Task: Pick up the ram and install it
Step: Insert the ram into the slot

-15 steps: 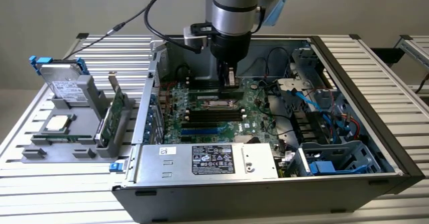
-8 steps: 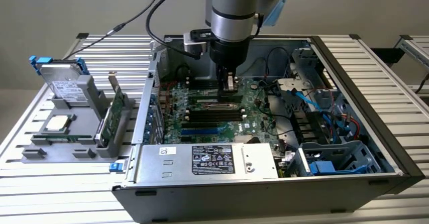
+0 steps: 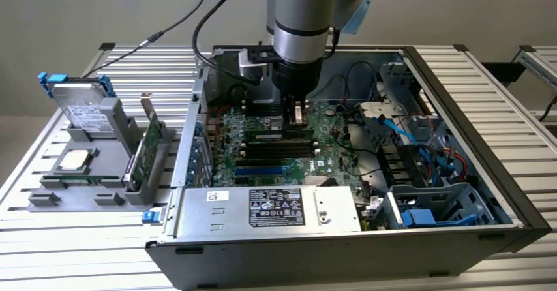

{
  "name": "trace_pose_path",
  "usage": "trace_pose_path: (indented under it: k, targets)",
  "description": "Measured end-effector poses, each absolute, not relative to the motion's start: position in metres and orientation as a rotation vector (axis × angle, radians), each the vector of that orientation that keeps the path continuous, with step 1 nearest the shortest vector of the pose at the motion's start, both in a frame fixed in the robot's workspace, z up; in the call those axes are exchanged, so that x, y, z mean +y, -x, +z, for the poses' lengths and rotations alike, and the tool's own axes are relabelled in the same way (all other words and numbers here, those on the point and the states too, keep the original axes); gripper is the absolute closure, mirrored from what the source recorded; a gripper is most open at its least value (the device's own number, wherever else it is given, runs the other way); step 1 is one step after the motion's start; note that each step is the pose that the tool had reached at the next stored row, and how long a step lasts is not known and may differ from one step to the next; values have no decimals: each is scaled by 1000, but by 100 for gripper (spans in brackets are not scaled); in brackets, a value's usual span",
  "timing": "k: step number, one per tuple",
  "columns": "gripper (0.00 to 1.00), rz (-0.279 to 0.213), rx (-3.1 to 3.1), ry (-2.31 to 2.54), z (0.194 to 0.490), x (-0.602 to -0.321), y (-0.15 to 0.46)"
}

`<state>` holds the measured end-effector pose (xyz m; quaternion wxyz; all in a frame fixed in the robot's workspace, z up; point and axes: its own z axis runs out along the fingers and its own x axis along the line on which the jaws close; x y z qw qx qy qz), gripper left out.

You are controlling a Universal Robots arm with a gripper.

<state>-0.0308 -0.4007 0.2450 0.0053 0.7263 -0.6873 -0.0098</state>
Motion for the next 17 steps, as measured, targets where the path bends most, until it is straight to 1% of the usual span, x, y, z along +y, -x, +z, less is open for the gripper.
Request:
trace_pose_path:
  k: [17]
  targets:
    - [87,-34,-2155,-2257,241,-408,28]
